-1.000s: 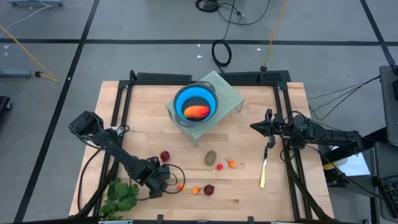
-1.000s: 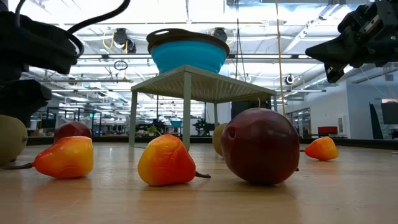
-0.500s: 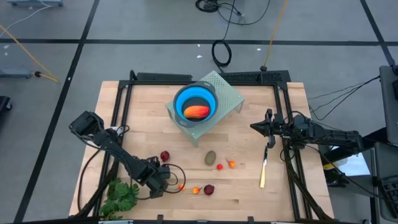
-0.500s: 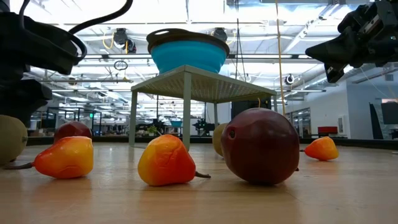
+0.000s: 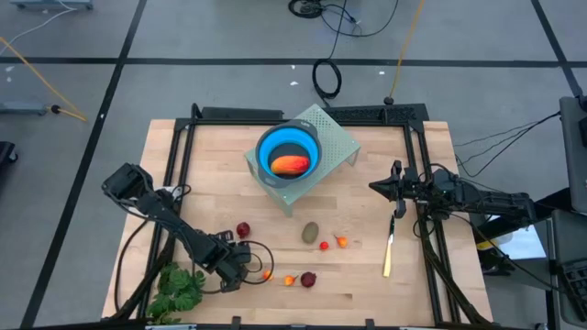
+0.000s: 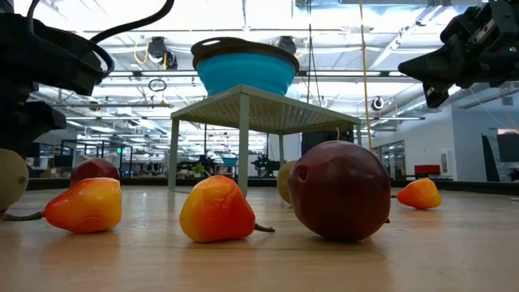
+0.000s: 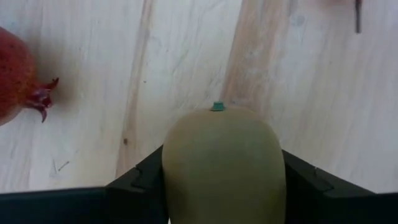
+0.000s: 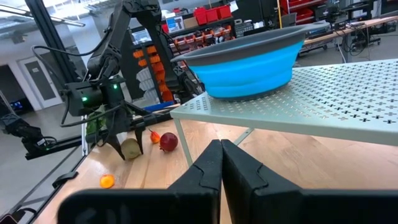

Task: Pick & Place Fruit
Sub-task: Put the kiwi into the blue strainer bowl on the shelf

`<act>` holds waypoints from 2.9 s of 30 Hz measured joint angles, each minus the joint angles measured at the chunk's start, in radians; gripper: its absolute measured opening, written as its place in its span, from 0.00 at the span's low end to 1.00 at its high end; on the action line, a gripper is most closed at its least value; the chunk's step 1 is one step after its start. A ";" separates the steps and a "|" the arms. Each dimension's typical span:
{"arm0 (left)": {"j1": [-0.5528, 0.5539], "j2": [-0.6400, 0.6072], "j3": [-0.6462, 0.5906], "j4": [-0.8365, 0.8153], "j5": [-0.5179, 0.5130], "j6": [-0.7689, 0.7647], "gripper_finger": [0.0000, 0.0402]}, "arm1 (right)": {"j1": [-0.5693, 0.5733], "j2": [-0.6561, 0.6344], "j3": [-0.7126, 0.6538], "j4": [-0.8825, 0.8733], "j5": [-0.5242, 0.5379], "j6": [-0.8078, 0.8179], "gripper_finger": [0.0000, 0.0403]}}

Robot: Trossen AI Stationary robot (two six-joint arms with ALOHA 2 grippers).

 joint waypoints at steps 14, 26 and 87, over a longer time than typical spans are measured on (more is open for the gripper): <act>0.052 -0.299 0.097 -0.184 -0.189 -0.020 0.50 | 0.000 0.000 0.000 0.009 0.000 0.000 0.00; 0.089 -0.578 0.097 -0.122 -0.504 -0.069 0.51 | 0.000 0.000 0.000 0.008 -0.003 0.000 0.00; 0.056 -0.661 0.097 0.610 -0.866 0.603 0.52 | 0.000 0.000 0.000 0.007 -0.004 0.000 0.00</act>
